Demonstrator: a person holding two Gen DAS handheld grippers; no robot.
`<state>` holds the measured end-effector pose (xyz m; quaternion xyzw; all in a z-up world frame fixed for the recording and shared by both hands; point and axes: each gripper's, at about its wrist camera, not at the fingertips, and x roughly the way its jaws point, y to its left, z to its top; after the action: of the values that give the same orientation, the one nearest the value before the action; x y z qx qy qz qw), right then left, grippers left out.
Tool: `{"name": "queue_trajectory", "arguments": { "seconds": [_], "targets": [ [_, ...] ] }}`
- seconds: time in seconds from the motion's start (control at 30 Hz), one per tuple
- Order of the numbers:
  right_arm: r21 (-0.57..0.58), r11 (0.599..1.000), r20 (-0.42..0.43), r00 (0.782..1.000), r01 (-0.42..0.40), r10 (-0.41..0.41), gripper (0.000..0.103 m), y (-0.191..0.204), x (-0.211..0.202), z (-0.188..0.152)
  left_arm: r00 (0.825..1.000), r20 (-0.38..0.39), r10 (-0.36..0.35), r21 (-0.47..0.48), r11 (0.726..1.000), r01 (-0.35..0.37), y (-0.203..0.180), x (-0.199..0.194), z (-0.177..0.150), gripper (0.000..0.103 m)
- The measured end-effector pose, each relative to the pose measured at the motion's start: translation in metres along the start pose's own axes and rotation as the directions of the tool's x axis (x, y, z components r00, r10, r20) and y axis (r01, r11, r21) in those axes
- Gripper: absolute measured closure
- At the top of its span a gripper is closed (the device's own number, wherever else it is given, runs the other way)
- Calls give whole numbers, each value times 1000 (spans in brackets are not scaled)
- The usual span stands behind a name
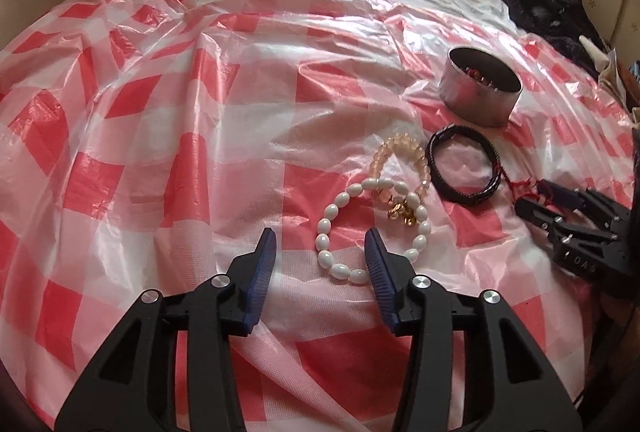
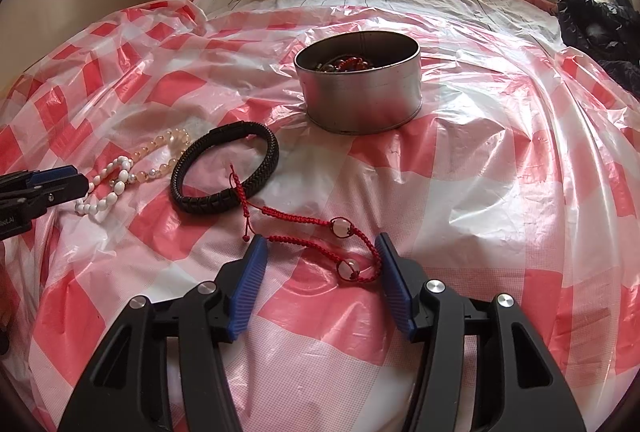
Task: Organize jewelry
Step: 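Close the left tool on the white bead bracelet while the right grasps a red ringed cord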
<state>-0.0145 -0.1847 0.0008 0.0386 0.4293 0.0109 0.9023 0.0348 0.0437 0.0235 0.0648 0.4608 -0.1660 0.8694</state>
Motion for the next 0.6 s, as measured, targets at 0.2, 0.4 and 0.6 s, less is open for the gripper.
{"name": "queue_trajectory", "arguments": {
  "seconds": [0.2,0.4,0.6],
  "targets": [
    [8,1000,13,1000,-2,2,60,-2,-2,0,1000,-6,29,90,996,-29,-15,-4,-3,96],
    [22,1000,22,1000,2,-3,67,-5,-4,-1,988,133,-81,29,997,78,-1,-43,4,96],
    [20,1000,23,1000,3,-4,67,-4,-4,-2,974,175,-145,44,989,139,-5,-47,10,96]
  ]
}}
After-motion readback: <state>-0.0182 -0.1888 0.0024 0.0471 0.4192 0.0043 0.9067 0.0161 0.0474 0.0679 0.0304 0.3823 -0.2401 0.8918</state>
